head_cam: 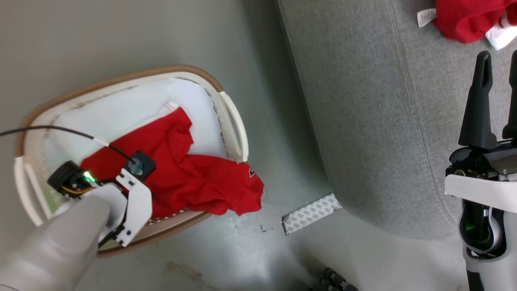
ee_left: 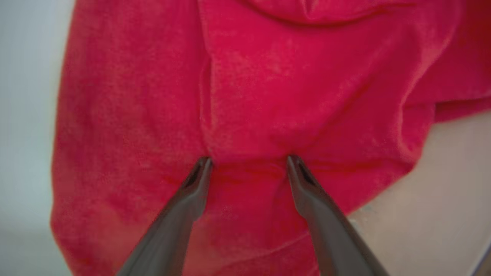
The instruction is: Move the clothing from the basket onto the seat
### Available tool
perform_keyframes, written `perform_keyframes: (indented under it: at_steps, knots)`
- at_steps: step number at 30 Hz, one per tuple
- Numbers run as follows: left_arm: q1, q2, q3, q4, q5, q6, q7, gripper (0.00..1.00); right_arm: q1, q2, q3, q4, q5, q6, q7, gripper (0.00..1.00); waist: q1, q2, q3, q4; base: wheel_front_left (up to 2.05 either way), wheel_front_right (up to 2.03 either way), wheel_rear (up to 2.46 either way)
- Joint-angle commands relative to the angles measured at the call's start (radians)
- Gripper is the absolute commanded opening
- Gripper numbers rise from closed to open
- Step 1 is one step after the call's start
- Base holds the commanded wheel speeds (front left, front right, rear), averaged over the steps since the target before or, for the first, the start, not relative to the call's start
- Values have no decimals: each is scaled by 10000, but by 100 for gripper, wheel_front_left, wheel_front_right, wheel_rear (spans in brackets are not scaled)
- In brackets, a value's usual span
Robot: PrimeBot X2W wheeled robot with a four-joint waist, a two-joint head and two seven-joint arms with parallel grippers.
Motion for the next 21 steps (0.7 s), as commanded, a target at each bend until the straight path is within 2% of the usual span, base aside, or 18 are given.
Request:
perform_keyframes:
  at_steps: [1, 6, 14, 15, 16, 21]
  knots:
    - [-217, 211, -234, -24, -133, 18, 106, 100, -150, 34, 46, -42, 114, -22, -32, 100, -1, 0, 261, -204, 0, 0, 0]
    - [-452, 369, -896, 1, -366, 17, 464, 100, -155, 34, 60, -7, 261, -22, -32, 100, -1, 0, 436, -261, 0, 0, 0]
    - [-513, 526, -1291, -11, -233, 17, 1357, 100, -39, 35, -39, -51, 291, -22, -32, 100, -1, 0, 543, -222, 0, 0, 0]
    - [-518, 527, -1303, -49, -266, 17, 1404, 46, -46, 36, -45, -33, 296, -22, -32, 100, -1, 0, 543, -220, 0, 0, 0]
    - [-529, 528, -1310, -102, -302, 17, 1379, 0, -61, 36, -47, -16, 300, -22, -32, 100, -1, 0, 539, -220, 0, 0, 0]
    - [-730, 549, -1304, -182, -415, 20, 1006, 0, -217, 36, -1, 62, 288, -22, -32, 100, -1, 0, 443, -252, 0, 0, 0]
